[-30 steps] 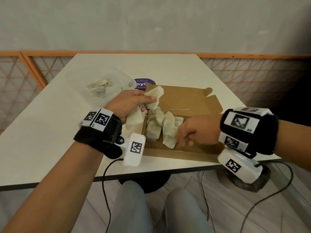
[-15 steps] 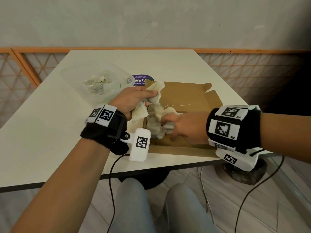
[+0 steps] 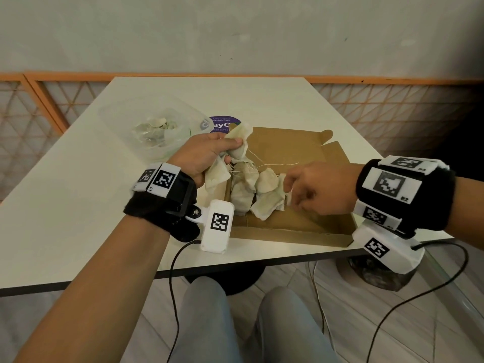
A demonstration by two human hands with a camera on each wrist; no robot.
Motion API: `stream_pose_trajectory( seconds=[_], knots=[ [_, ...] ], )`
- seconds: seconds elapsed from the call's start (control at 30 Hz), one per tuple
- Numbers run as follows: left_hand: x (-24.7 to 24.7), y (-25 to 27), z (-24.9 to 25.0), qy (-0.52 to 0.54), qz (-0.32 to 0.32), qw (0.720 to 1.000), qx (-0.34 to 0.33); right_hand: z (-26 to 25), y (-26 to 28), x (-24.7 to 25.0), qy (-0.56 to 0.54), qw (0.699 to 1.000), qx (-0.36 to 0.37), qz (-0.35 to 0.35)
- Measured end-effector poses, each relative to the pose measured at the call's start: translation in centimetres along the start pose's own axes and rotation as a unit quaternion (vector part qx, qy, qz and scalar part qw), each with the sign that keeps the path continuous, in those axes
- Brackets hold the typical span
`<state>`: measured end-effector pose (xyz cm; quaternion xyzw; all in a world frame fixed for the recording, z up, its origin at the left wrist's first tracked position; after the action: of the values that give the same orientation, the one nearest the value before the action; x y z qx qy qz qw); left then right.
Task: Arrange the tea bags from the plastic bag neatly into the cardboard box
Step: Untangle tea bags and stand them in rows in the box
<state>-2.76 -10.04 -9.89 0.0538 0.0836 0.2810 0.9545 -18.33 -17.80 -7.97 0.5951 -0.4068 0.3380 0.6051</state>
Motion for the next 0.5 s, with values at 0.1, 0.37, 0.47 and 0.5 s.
stream_pose_trajectory(
  seconds=[0.1,0.37,0.47,0.5],
  knots=[
    [-0.5,0.1,0.4,0.002,0.002,1.000,-0.006,-1.5,0.0,-0.2,-0.001,0.999,0.050,0.000],
    [-1.1,0.0,0.3,0.028,-0.027,0.999,0.001,-2.7,-1.6,-2.5,0.120,0.986,0.041,-0.112],
    [-1.0,0.1,0.5,0.035,-0.034,0.999,-0.004,-3.0,-1.7,-2.2,0.097,0.991,0.043,-0.076],
    [-0.9,0.1,0.5,0.034,-0.035,0.999,-0.005,-3.0,-1.6,-1.7,0.074,0.995,0.047,-0.050]
  ],
)
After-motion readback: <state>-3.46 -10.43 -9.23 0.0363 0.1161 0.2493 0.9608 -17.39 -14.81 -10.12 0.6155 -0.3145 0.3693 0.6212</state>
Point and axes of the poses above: each hand's wrist, its own y-axis away from the middle knuckle, its own x-axis out of the back of the hand, z = x × y, the point moved 7 cm from there along -y, towards the middle knuckle, and after that the axes turned 8 degrees about -z, right-handed, at the moved point
